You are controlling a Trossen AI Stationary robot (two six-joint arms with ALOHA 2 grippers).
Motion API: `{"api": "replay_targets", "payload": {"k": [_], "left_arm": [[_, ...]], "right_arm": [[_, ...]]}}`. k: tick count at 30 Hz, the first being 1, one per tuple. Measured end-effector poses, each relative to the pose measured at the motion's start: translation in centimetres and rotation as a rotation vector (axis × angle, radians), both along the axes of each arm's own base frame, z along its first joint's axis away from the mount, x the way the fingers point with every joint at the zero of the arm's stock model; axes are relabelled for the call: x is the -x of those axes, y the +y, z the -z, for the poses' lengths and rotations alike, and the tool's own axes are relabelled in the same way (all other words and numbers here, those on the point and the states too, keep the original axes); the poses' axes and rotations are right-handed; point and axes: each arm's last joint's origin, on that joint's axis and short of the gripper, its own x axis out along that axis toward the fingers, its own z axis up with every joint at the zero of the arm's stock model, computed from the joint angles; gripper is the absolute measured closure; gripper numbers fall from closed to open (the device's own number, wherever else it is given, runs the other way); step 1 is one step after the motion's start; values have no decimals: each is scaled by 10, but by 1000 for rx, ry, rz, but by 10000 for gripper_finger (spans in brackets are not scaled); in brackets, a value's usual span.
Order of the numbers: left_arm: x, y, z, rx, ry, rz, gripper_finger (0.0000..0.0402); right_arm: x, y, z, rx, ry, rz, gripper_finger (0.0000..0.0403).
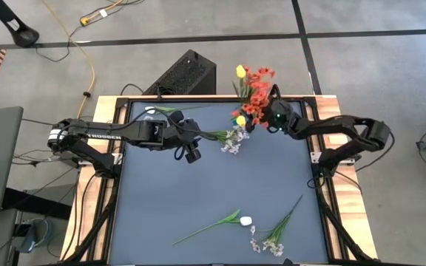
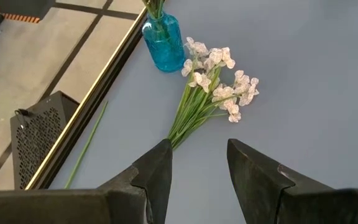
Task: Sort flowers into vase by color
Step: Put the orange flowers into the blue vase, then put the top white flowers into the transparent vase
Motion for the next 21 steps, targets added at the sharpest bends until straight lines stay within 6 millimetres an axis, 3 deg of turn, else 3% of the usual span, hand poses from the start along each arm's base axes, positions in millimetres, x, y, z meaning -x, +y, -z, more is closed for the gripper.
{"api": "replay_targets", "payload": {"k": [12, 21], "left_arm": [[-1, 0, -1, 2, -19, 1, 257], [-2, -6, -1, -27, 4, 52, 257]], "right_arm": [[-14, -9, -20, -94, 147, -23, 232], [-12, -5, -28, -275, 456, -57, 225]]}}
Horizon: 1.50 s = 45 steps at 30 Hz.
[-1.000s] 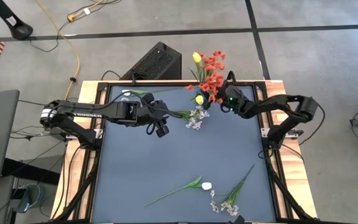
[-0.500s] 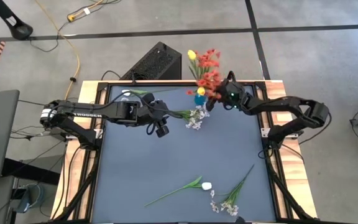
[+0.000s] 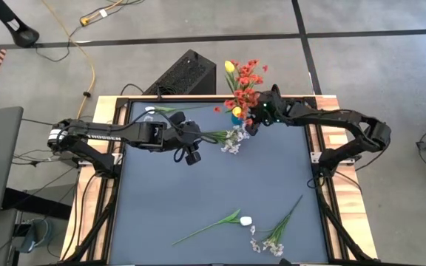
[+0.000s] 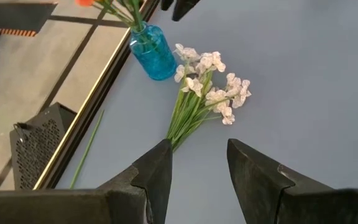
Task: Sort flowers into vase by color
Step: Put the top white flowers into the transparent vase
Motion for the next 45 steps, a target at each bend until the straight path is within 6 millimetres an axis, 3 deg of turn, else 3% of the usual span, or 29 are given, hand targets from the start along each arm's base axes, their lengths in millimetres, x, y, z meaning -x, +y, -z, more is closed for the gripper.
{"api": "replay_targets", "payload": {"k": [7, 15, 22, 28, 33, 38, 45], "left_arm": [[0, -8, 1, -38, 42, 72, 257], [3, -24, 7, -76, 112, 171, 257], [12, -35, 38, -25, 85, 279, 257], [22, -30, 63, -71, 63, 215, 258], [10, -2, 83, -66, 103, 194, 258], [-3, 46, 113, -105, 246, 319, 258], [-15, 112, 137, -58, 268, 392, 258]], "right_arm": [[27, 20, -22, -150, 99, -35, 225], [65, 73, -59, -272, 47, -24, 225], [61, 136, -71, -389, -29, -188, 225], [50, 184, -65, -435, -11, -264, 226], [38, 210, -61, -400, -59, -270, 236], [26, 225, -52, -383, -55, -305, 247], [16, 235, -39, -389, -8, -306, 255]]}}
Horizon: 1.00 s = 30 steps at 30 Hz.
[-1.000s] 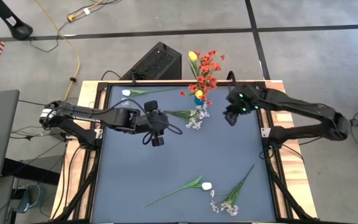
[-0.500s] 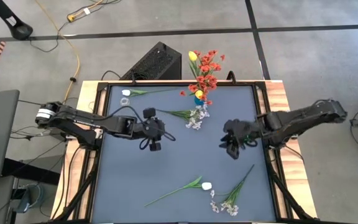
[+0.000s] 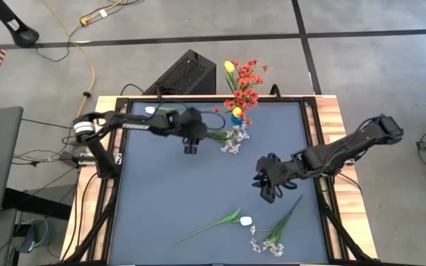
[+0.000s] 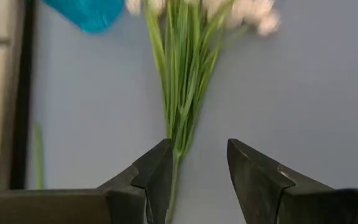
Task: Sort flowers into vase by color
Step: Put the top white flowers into the transparent vase
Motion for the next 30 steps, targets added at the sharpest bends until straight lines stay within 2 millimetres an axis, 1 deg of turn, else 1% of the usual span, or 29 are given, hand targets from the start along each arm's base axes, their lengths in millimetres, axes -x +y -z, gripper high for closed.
{"api": "replay_targets", "payload": {"k": [4, 6, 8, 11, 16, 20, 22, 24, 26, 27, 30], "left_arm": [[-8, 25, 14, 19, 62, -18, 258], [-14, 36, 16, 10, 77, -19, 258], [-19, 43, 16, 26, 118, -3, 258], [-26, 48, 18, 94, 211, 29, 258], [-39, 53, 30, 173, 315, 31, 258], [-47, 58, 41, 263, 419, -18, 263], [-51, 58, 44, 288, 460, -48, 285], [-53, 56, 40, 298, 474, -60, 328], [-56, 51, 31, 297, 474, -37, 377], [-56, 46, 27, 288, 478, -21, 387], [-56, 23, 12, 226, 513, 56, 396]], "right_arm": [[-1, 7, 5, 12, 24, -27, 258], [0, 8, 6, 21, 34, -35, 258], [-1, 8, 8, 41, 42, -53, 258], [0, 9, 10, 82, 54, -100, 258], [1, 7, 11, 141, 68, -160, 258], [0, 4, 11, 183, 64, -199, 258], [0, 2, 11, 187, 65, -195, 258], [-1, 0, 10, 187, 65, -187, 258], [-2, -1, 10, 195, 64, -191, 258], [-2, -2, 10, 201, 64, -196, 258], [-3, -5, 10, 200, 60, -182, 258]]}}
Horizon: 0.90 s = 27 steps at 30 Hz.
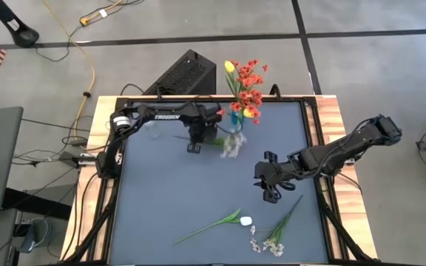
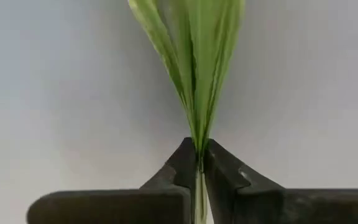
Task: Sort flowers into vase by color
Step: Put the top white flowers into the transparent vase
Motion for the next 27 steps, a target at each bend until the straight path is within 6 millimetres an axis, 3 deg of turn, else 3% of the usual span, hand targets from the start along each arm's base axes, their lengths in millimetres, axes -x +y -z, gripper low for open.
{"api": "replay_targets", "payload": {"k": [9, 14, 18, 22, 27], "left_arm": [[18, -65, -74, -125, -98, 126, 400], [50, -106, -121, -134, -256, 75, 401], [83, -128, -158, -134, -496, -46, 401], [122, -134, -170, -160, -696, -218, 401], [172, -135, -169, -98, -1033, -432, 401]], "right_arm": [[-9, -10, -5, -25, -76, 49, 258], [-14, -13, -9, -41, -132, 68, 258], [-18, -18, -12, -35, -175, 73, 258], [-23, -25, -16, -27, -227, 83, 258], [-28, -33, -19, 0, -277, 83, 258]]}}
